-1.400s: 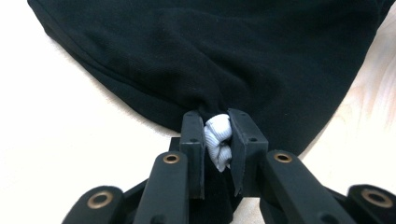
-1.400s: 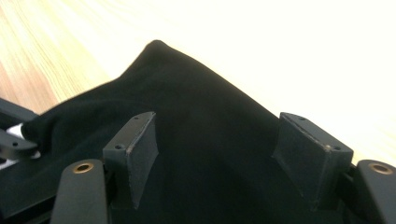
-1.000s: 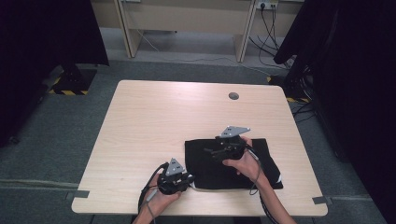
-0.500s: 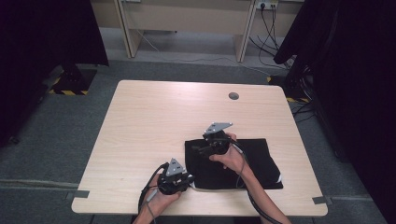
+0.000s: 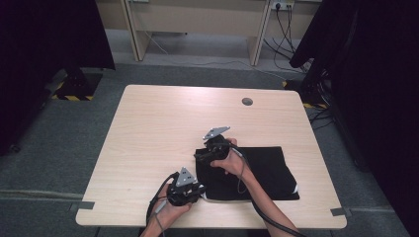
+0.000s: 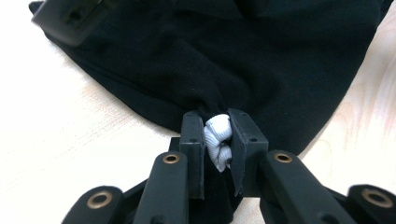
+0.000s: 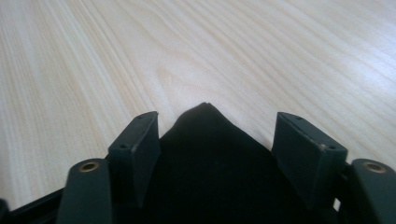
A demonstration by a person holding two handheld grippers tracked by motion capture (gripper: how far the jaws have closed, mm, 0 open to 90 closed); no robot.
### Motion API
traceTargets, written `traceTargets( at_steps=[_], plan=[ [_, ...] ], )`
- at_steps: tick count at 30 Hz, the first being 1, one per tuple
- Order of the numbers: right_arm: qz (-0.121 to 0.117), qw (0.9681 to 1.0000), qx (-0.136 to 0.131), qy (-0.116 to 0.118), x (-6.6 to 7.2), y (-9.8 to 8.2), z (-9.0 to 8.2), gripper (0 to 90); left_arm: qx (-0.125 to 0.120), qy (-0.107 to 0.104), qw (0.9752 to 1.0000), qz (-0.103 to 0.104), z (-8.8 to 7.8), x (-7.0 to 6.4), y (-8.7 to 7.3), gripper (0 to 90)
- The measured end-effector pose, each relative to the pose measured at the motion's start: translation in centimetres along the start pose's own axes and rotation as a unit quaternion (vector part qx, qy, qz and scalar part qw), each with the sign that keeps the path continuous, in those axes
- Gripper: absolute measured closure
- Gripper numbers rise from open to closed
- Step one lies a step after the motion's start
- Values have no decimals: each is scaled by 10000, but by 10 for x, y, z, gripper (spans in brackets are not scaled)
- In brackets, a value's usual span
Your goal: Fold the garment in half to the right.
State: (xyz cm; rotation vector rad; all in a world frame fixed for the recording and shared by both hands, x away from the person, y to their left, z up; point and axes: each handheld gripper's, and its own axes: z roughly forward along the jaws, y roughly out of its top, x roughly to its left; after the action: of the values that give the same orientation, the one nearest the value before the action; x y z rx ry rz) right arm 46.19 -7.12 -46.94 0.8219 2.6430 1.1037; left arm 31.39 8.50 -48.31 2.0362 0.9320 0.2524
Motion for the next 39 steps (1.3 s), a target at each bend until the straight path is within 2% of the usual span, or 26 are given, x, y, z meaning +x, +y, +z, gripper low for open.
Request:
traceTargets(
  at_steps=[3, 7, 9, 11, 13, 17, 21, 24, 29, 34, 39],
  plan=[
    [-25, 9999, 88, 69, 1, 1, 6, 455, -10, -25, 10000, -3, 0, 0, 0, 762],
    [-108, 9998, 84, 112, 2, 3, 6, 698, -22, -29, 10000, 12, 0, 1, 0, 765],
    [-78, 9998, 125, 155, 2, 3, 5, 768, -35, -21, 10000, 38, 0, 0, 0, 774],
    [-16, 9997, 103, 206, 2, 3, 2, 799, -9, -67, 10000, 34, -1, 1, 2, 778],
    [-33, 9998, 7, 220, 2, 4, -1, 814, -27, -69, 10000, 4, -2, 4, 3, 783],
    [-33, 9993, -236, 304, 1, 11, -11, 822, -87, 22, 9999, 125, -11, 4, 8, 786],
    [-35, 9982, -469, 361, 3, 19, -25, 824, -198, -41, 9997, 141, -23, 6, 15, 786],
    [-42, 9970, -674, 390, 2, 25, -36, 825, -285, -64, 9995, 153, -32, 9, 24, 787],
    [-27, 9949, -941, 371, -4, 33, -57, 826, -435, -96, 9984, 338, -45, 5, 47, 787],
    [-11, 9932, -1139, 257, -15, 34, -80, 828, -449, -171, 9976, 494, -40, -4, 71, 788],
    [108, 9917, -1268, 165, -29, 23, -99, 829, -551, -339, 9958, 653, -28, -20, 97, 789]
  ],
)
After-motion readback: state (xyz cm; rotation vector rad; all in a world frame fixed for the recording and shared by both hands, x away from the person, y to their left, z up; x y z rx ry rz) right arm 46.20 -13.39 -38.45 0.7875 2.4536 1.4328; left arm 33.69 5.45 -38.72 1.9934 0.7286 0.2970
